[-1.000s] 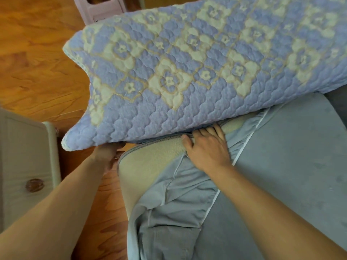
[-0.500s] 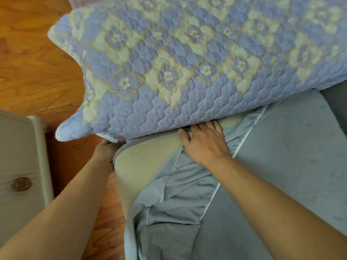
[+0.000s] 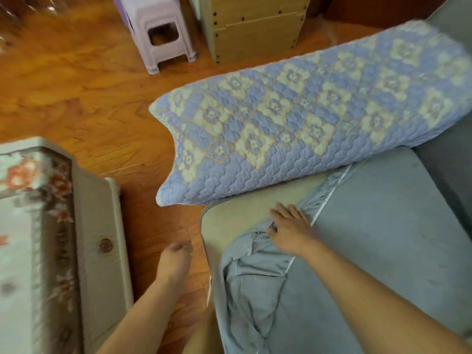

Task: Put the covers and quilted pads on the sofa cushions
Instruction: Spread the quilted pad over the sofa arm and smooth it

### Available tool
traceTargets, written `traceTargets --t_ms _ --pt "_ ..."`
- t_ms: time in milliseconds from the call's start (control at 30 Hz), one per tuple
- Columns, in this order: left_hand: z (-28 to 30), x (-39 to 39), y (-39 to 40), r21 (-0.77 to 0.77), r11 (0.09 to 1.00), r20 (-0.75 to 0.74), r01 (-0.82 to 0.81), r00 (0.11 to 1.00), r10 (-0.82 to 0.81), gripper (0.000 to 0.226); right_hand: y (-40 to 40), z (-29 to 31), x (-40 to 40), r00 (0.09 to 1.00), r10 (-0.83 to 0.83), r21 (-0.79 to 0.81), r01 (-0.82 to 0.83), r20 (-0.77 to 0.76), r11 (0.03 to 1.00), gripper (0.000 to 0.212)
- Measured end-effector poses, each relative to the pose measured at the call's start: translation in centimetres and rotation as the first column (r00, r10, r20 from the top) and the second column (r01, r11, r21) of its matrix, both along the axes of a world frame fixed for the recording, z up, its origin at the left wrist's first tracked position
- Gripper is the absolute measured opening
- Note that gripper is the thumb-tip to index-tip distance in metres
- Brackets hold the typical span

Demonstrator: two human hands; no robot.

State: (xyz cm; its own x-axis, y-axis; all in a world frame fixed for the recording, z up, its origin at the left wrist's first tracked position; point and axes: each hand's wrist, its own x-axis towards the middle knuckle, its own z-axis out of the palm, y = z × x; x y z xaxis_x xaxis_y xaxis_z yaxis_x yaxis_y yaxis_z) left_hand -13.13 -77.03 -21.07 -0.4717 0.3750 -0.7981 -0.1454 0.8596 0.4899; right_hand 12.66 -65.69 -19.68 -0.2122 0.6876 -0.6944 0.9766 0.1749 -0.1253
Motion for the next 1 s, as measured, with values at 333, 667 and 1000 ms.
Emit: traceTargets --t_ms 333,667,1000 --pt "8.5 -12.5 17.2 0.219 0.972 0.022 -0.087 0.996 0.084 0.013 10.8 13.4 -6.8 0.817 -0.416 0.219 0.526 -0.399 0.822 0.047" --pt "1.2 -19.1 39.1 0.198 0.963 0.205 -0.185 0.968 0.144 0.029 26.6 4.7 -16.8 0.623 -0.742 0.574 0.711 -0.247 0.407 0.046" --pt "-1.1 -19.5 40.9 -0.247 0.646 0.035 0.722 0.673 -0.739 0.035 29.5 6.6 -16.3 0.619 -0.784 0.528 0.649 0.052 0.548 0.06"
